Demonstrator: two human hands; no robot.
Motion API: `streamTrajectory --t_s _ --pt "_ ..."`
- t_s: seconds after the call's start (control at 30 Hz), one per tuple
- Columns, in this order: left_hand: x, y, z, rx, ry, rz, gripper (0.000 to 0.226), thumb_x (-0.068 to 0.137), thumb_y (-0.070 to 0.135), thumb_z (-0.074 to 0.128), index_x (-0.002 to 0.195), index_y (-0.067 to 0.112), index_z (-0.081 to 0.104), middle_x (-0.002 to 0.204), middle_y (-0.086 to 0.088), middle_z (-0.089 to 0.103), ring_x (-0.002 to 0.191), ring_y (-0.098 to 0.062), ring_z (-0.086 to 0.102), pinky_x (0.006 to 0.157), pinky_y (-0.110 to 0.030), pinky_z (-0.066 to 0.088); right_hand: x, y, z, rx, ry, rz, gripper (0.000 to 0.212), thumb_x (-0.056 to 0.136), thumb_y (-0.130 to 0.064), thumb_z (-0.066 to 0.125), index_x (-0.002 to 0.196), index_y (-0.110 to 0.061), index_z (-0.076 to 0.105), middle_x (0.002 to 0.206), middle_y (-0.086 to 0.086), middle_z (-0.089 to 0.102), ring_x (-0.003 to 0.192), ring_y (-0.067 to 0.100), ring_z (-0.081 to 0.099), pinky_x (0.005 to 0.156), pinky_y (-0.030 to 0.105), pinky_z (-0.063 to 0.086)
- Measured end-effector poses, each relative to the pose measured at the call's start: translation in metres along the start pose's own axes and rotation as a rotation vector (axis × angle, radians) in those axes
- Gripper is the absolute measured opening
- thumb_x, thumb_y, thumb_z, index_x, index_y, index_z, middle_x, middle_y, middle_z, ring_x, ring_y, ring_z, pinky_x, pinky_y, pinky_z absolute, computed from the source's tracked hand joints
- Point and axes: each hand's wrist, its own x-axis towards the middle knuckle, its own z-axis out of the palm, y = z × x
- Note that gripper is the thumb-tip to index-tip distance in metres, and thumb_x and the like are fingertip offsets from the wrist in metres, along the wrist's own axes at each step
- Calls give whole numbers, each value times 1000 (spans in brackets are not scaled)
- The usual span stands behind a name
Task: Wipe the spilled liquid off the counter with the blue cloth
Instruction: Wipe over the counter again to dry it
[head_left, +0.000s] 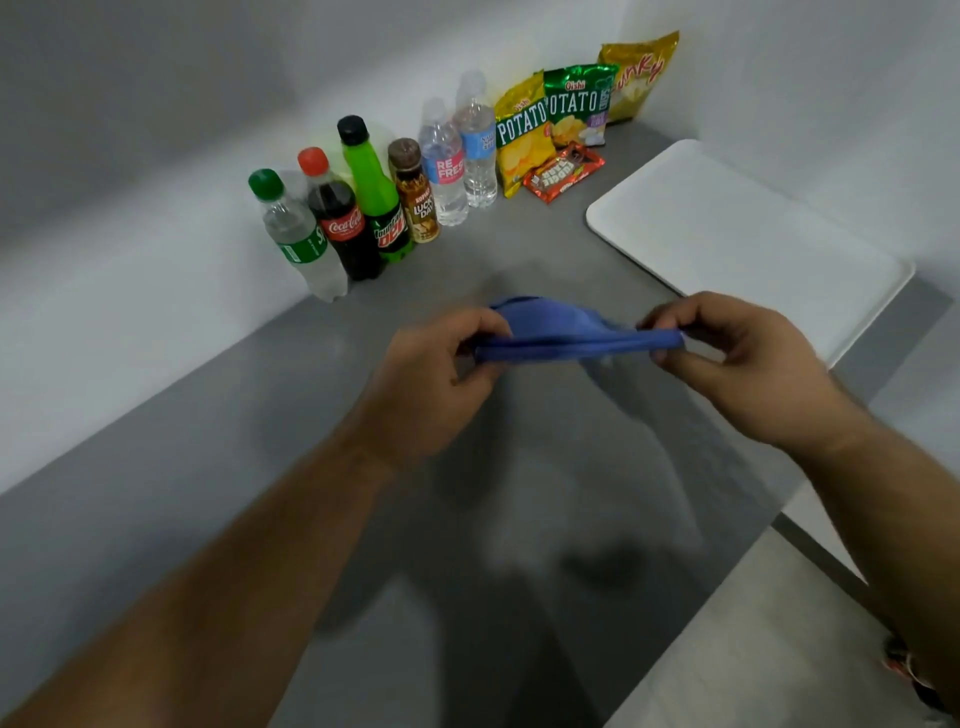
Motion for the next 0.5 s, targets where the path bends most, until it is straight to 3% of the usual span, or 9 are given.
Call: streamTrajectory --t_s 0.07,0.17,0.23,0.3,0.4,0.5 --pt "-31 -5 12 46 -76 -13 25 85 9 73 107 20 70 100 12 69 92 -3 64 88 -13 46 -32 8 9 -42 -50 60 22 89 -6 76 100 -26 75 107 -7 77 105 11 72 100 31 53" --pt "-72 -18 35 137 -240 -65 25 84 8 74 107 16 73 103 4 72 95 -14 67 90 -26 51 -70 26 33 -134 -182 213 28 90 -10 76 96 -37 73 104 -16 74 93 0 70 79 10 51" --pt "-93 -24 47 129 -313 -114 23 85 10 72 107 17 73 103 4 72 94 -14 67 89 -34 54 -89 39 46 -165 -258 296 26 95 -16 73 97 -41 70 101 -17 71 91 -5 67 67 9 51" --pt "-103 -28 53 78 -342 -163 22 85 13 72 106 18 73 103 6 73 92 -12 69 88 -36 55 -100 48 50 -179 -286 330 26 97 -18 71 99 -44 67 100 -18 69 91 -8 65 65 13 51" --pt "-96 -31 52 -43 -281 -278 23 81 20 74 104 25 74 94 15 74 81 -3 69 79 -24 54 -96 51 49 -165 -218 308 25 97 -23 70 106 -45 65 103 -17 68 93 -5 65 77 18 47" --pt "-71 -36 50 -109 -128 -369 24 80 21 77 100 31 72 87 19 73 67 3 63 72 -10 47 -70 53 48 -152 -40 251 28 94 -28 72 112 -47 63 100 -17 71 92 -2 68 79 20 49"
